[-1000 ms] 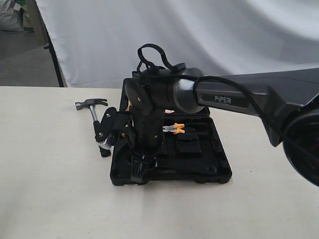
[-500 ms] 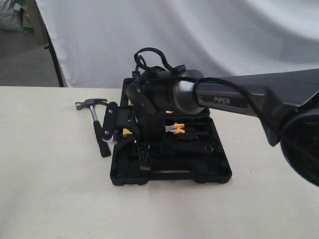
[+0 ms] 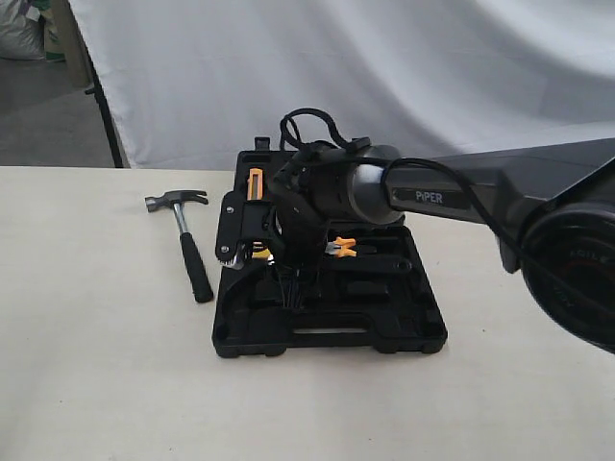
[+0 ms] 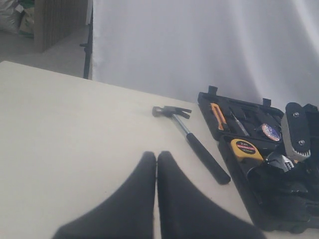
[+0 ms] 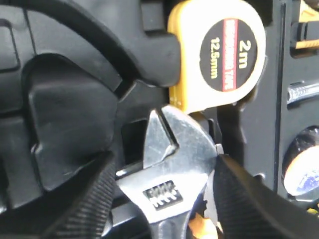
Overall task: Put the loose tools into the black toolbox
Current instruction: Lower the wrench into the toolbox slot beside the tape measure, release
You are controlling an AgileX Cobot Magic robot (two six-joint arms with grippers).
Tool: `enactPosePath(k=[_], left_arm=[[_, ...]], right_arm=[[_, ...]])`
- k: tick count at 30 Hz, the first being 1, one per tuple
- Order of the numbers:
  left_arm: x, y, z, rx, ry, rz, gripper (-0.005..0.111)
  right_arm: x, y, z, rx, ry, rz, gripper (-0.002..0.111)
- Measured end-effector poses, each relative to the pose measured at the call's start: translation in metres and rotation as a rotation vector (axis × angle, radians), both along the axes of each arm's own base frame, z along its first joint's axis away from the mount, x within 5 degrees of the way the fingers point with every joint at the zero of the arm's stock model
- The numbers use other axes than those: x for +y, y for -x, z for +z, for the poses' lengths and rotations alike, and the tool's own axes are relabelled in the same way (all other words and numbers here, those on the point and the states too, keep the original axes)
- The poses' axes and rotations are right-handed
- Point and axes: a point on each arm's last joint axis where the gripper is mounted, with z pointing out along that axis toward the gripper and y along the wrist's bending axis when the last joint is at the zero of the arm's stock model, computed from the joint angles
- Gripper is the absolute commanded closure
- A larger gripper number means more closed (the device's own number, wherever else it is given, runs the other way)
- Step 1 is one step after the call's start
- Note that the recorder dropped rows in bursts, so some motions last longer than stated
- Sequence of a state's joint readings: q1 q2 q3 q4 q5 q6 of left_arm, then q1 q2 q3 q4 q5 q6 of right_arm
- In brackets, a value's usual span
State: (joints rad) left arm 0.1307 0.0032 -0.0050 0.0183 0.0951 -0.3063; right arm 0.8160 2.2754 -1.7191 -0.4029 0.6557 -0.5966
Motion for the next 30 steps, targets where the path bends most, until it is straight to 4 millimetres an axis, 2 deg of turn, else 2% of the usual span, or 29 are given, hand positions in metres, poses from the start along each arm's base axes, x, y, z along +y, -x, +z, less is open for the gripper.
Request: enactPosePath(k=[12,14,17,19,22,30], left_arm=[[0.0,0.0,0.0,0.0,0.0,0.0,0.106],[0.0,0.0,0.0,0.0,0.0,0.0,0.106],[0.0,0.0,0.0,0.0,0.0,0.0,0.106],[0.0,0.0,0.0,0.0,0.0,0.0,0.106],[0.0,0.0,0.0,0.0,0.0,0.0,0.106],[0.0,0.0,0.0,0.0,0.0,0.0,0.106]], right_arm=[[0.0,0.0,-0.001,0.011,-0.012,-0.027,0.108],[0.0,0.0,-0.001,0.016,-0.026,-0.053,0.098],[0.0,0.0,-0.001,0.021,-0.049,-0.085,0.064],[0.0,0.0,-0.001,0.025,-0.074,-0.119,0.054],[0.0,0.0,-0.001,0.032,-0.094,-0.155,0.05],[0.001,0.002,0.011,0.033,-0.13,-0.202,0.05]])
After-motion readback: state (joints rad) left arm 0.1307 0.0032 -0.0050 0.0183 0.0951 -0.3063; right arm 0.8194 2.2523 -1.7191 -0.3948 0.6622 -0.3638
